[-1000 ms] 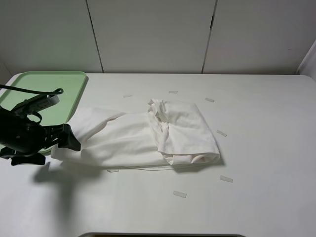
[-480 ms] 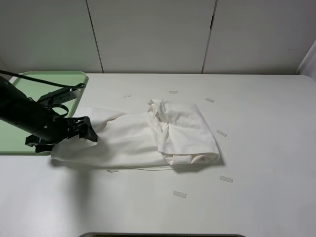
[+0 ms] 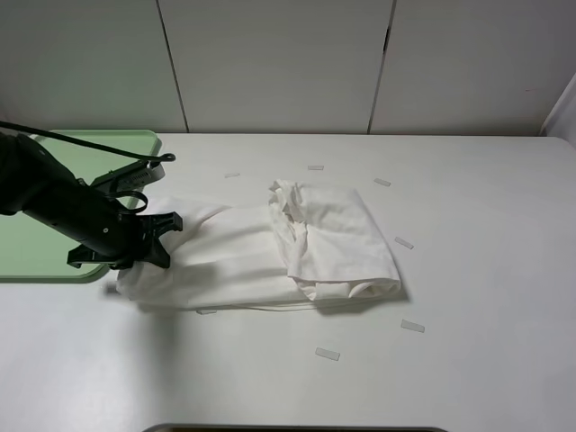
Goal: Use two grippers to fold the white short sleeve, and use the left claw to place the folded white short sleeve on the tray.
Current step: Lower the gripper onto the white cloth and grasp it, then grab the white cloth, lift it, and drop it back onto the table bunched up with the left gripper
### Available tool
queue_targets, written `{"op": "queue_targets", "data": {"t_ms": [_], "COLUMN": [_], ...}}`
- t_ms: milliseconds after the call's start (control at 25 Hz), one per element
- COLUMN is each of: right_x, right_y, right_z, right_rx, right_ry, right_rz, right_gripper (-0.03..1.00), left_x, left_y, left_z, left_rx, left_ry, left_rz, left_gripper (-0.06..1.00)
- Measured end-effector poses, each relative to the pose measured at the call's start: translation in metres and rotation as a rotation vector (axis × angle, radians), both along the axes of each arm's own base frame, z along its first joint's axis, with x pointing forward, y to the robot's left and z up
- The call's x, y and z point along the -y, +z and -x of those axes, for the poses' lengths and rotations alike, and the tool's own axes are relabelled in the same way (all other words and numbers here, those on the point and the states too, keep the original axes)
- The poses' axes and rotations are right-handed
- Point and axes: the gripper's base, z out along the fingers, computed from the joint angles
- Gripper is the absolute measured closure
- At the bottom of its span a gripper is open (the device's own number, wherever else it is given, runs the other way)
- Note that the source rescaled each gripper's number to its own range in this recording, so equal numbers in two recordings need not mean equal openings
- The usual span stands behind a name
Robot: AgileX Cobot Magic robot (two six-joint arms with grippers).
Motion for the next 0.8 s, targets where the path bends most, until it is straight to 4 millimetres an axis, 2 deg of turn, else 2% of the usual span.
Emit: {"op": "queue_targets", "data": {"t_ms": [120, 160, 360, 480, 560, 600, 680, 800], "right_x": [0.0, 0.0, 0.0, 0.0, 0.0, 0.0, 0.0, 0.0], "right_y": [0.0, 0.0, 0.0, 0.0, 0.0, 0.0, 0.0, 0.0], "right_z": [0.0, 0.0, 0.0, 0.0, 0.0, 0.0, 0.0, 0.0], "right_rx": [0.0, 0.0, 0.0, 0.0, 0.0, 0.0, 0.0, 0.0], "right_ry": [0.0, 0.0, 0.0, 0.0, 0.0, 0.0, 0.0, 0.0], "right_rz": [0.0, 0.0, 0.0, 0.0, 0.0, 0.0, 0.0, 0.0], "right_gripper": [-0.03, -0.03, -0.03, -0.03, -0.03, -0.03, -0.03, -0.03], "left_x": [0.001, 0.001, 0.002, 0.001, 0.0, -0.007, -0.011, -0.034], "left_y": [0.0, 0.0, 0.004, 0.028, 0.035, 0.047, 0.053, 0.074], "left_z": [0.001, 0.001, 0.004, 0.008, 0.01, 0.013, 0.014, 0.024], "left_rx": [-0.011, -0.012, -0.019, 0.021, 0.03, 0.04, 0.044, 0.032], "left_ry": [-0.004, -0.005, -0.055, -0.15, -0.175, -0.206, -0.216, -0.215], "left_rz": [0.007, 0.008, 0.009, -0.002, -0.008, -0.032, -0.046, -0.129], "left_gripper": [0.81, 0.83, 0.83, 0.83, 0.83, 0.83, 0.83, 0.83]}}
